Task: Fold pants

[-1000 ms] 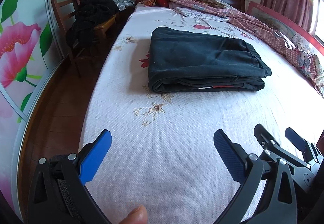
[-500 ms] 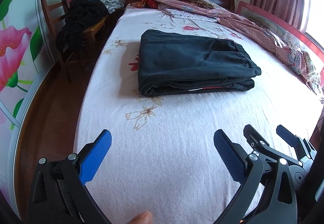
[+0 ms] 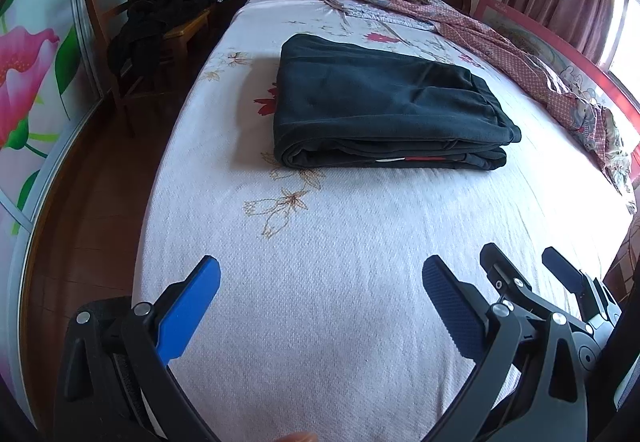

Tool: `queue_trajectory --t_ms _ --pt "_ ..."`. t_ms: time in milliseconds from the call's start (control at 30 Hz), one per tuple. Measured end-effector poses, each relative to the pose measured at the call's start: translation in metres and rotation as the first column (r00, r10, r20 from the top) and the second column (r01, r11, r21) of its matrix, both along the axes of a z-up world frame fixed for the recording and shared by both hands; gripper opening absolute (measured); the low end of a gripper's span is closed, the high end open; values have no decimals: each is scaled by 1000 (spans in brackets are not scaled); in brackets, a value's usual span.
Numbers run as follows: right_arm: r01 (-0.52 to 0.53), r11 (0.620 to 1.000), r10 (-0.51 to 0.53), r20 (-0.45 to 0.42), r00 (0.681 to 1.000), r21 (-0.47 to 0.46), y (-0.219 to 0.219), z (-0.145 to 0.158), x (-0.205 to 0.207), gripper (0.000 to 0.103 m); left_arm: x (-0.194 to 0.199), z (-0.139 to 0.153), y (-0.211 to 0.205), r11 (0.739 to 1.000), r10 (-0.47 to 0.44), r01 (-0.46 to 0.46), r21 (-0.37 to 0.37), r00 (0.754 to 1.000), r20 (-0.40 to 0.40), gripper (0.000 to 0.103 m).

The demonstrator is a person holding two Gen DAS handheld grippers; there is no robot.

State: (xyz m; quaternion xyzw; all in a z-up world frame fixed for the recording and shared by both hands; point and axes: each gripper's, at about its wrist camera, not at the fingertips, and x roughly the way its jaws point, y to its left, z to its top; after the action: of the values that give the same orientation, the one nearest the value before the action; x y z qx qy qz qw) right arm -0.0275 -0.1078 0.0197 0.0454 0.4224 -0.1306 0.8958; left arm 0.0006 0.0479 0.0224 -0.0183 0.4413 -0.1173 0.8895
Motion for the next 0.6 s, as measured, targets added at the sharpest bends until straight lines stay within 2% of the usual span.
queue_trajectory --t_ms 400,600 --pt "-4 1000 4 -8 1000 -4 3 -3 1 88 -1 1 -1 1000 -12 12 5 1000 4 101" --pt "-8 1000 8 -15 1000 -5 4 -4 2 88 -1 -1 6 999 36 -36 -22 999 15 101"
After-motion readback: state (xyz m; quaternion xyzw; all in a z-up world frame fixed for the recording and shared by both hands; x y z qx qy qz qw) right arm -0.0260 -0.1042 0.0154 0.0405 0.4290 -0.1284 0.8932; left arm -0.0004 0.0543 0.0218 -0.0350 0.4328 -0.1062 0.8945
